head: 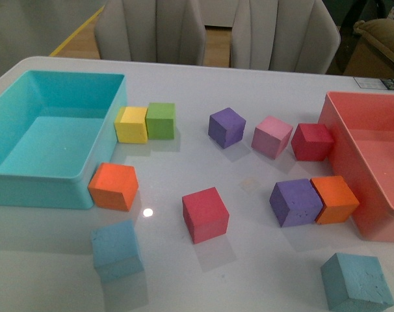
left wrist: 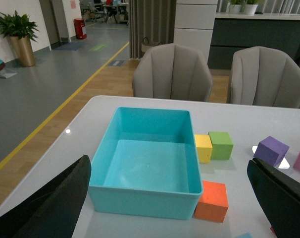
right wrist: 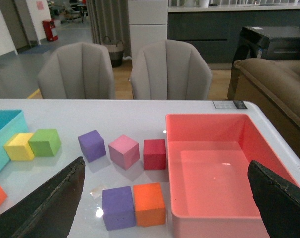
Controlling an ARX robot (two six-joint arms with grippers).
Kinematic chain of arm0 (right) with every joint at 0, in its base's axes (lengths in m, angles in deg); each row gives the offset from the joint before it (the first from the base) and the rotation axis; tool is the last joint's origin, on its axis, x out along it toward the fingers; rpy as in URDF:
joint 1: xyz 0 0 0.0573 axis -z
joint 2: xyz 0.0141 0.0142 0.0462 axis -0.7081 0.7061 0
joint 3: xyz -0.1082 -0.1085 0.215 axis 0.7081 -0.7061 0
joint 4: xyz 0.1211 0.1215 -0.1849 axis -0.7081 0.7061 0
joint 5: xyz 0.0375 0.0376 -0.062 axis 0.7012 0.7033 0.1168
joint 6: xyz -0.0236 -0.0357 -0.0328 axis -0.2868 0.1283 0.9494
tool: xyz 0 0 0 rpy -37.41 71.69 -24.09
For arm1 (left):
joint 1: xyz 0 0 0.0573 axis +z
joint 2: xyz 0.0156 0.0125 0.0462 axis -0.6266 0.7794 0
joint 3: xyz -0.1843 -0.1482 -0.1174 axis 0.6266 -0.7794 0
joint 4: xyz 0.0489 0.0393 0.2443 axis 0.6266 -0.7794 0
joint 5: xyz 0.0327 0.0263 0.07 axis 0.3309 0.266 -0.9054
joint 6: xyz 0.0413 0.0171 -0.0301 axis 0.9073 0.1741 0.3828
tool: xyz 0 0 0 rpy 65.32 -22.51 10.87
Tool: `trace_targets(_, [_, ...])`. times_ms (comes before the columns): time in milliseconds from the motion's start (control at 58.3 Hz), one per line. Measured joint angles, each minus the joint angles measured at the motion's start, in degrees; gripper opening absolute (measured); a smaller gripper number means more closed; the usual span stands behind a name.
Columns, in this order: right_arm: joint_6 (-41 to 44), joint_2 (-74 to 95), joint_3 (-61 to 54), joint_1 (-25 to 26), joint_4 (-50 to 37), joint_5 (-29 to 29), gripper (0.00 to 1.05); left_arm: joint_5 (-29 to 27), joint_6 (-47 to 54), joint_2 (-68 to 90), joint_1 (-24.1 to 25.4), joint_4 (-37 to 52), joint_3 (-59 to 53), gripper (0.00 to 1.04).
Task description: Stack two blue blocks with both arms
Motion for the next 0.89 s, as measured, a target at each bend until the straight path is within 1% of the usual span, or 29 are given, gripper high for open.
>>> trace_targets(737, [0.0, 0.1, 0.1, 0.0, 0.1, 0.2, 0.96, 0.0, 0.0, 0.0, 0.0, 0.0, 0.0, 0.96])
trace_targets(754, [1.1, 1.3, 0.7, 0.2, 2.2, 1.1, 0.96, 0.0, 0.0, 0.0, 0.0, 0.0, 0.0, 0.96])
trace_targets(771, [2.9, 3.0, 2.3, 0.0, 5.8, 3.3, 0.96, 0.0, 0.0, 0.0, 0.0, 0.0, 0.0, 0.96])
trace_targets(789, [4.1, 5.8, 3.9, -0.5, 9.6, 3.7, 0.96, 0.0, 0.0, 0.0, 0.0, 0.0, 0.0, 0.96])
trace_targets(823, [6.2, 11.0, 6.3, -1.7, 13.8, 3.5, 0.96, 0.0, 0.0, 0.0, 0.0, 0.0, 0.0, 0.96])
trace_targets(840, [7.0, 14.7, 7.4, -2.9, 14.8, 3.1, 0.96, 0.0, 0.0, 0.0, 0.0, 0.0, 0.0, 0.96])
trace_targets(874, [8.0, 22.3, 8.7, -5.4, 13.6, 1.9, 0.96, 0.0, 0.0, 0.0, 0.0, 0.0, 0.0, 0.96])
trace_targets(891, [7.9, 23.1, 8.9, -5.6, 13.3, 1.9, 0.96, 0.0, 0.0, 0.0, 0.0, 0.0, 0.0, 0.96])
